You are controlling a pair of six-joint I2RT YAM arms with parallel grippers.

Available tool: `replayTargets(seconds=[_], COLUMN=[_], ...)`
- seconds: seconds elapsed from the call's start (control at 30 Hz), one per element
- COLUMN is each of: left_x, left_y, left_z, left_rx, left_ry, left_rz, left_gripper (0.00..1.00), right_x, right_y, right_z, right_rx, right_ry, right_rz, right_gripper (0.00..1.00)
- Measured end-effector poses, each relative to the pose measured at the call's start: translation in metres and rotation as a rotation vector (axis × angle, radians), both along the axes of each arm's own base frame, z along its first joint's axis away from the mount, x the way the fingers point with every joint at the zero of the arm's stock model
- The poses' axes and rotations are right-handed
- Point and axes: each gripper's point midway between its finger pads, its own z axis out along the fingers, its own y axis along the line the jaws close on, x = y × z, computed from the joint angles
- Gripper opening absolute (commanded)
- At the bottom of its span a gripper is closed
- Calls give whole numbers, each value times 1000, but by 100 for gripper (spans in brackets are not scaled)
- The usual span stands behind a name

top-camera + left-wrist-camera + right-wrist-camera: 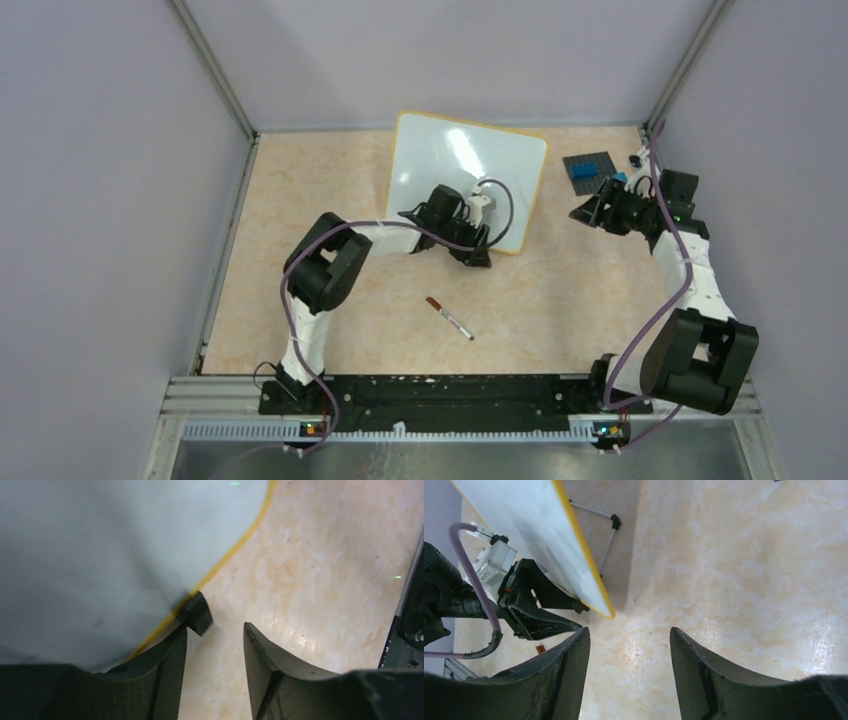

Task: Write a sentence on the whiteboard
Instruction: Move the whiteboard stand to the center of the board.

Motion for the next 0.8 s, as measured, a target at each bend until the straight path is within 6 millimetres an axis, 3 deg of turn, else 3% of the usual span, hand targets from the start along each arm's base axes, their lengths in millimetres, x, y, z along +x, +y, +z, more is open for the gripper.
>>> replayTargets(seconds=[0.17,0.33,0.47,0.6,0.8], left_x=[-23,-43,-51,-57,-76], left_y=[-40,-46,-28,-6,42], left_z=[5,6,13,36,49], left_rx=[-76,-73,-23,38,179], left_ry=[21,12,-46,-183,-415], left_rz=[-79,-157,-219,-336,-636], left_gripper=[55,55,58,61,65], right_x=[-4,-10,-14,-24,-38], right_y=[0,1,3,6,27], right_z=[-1,-4,6,15,7], right_rx=[-15,-29,-47,-70,-124], right_ry=[4,12,-34,-82,-80], right_rz=[14,35,48,58,141], right_gripper=[62,62,61,60,57])
